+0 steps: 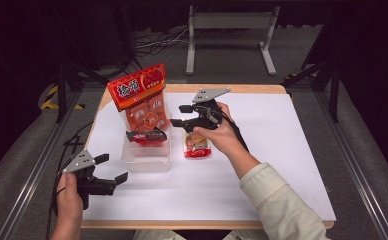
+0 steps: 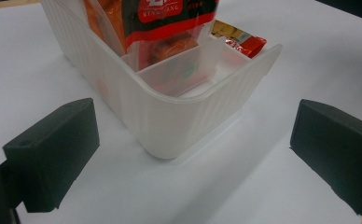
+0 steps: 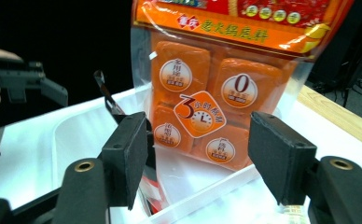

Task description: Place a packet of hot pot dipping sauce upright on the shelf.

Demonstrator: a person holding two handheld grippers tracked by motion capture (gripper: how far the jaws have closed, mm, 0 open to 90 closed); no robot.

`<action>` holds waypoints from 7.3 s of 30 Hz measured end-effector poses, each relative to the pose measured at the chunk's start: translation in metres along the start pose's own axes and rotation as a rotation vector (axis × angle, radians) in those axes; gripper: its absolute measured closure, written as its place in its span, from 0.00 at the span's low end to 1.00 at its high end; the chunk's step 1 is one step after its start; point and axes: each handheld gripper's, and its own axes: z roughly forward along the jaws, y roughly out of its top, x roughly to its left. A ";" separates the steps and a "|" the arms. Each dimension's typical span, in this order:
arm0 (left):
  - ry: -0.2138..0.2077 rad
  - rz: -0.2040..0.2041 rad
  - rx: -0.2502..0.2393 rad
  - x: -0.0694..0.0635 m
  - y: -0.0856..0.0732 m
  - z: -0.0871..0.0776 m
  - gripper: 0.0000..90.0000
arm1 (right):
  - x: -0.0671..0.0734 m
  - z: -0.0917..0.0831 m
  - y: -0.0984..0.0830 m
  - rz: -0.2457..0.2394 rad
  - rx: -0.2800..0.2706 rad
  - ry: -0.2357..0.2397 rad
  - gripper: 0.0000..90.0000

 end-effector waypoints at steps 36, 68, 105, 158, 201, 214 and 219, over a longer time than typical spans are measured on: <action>0.001 -0.011 0.000 -0.003 -0.008 -0.005 0.02 | -0.081 0.015 -0.041 0.147 0.175 -0.128 0.36; -0.004 -0.016 0.007 -0.003 -0.010 -0.003 0.02 | -0.097 0.048 -0.079 0.204 0.367 -0.176 0.37; -0.008 -0.008 0.024 -0.005 -0.010 0.001 0.02 | -0.091 0.047 -0.095 0.157 0.369 -0.248 0.74; 0.026 0.019 -0.208 -0.020 0.015 -0.004 0.05 | -0.026 -0.052 -0.035 0.087 0.059 -0.013 1.00; -0.264 0.172 -0.240 -0.063 0.048 0.023 0.19 | 0.039 -0.132 -0.010 -0.134 -0.046 0.105 1.00; -0.353 0.198 -0.254 -0.069 0.060 0.038 0.24 | 0.064 -0.123 -0.008 -0.170 -0.057 0.170 1.00; -0.384 0.211 -0.255 -0.073 0.064 0.045 0.26 | 0.072 -0.117 -0.008 -0.182 -0.062 0.192 1.00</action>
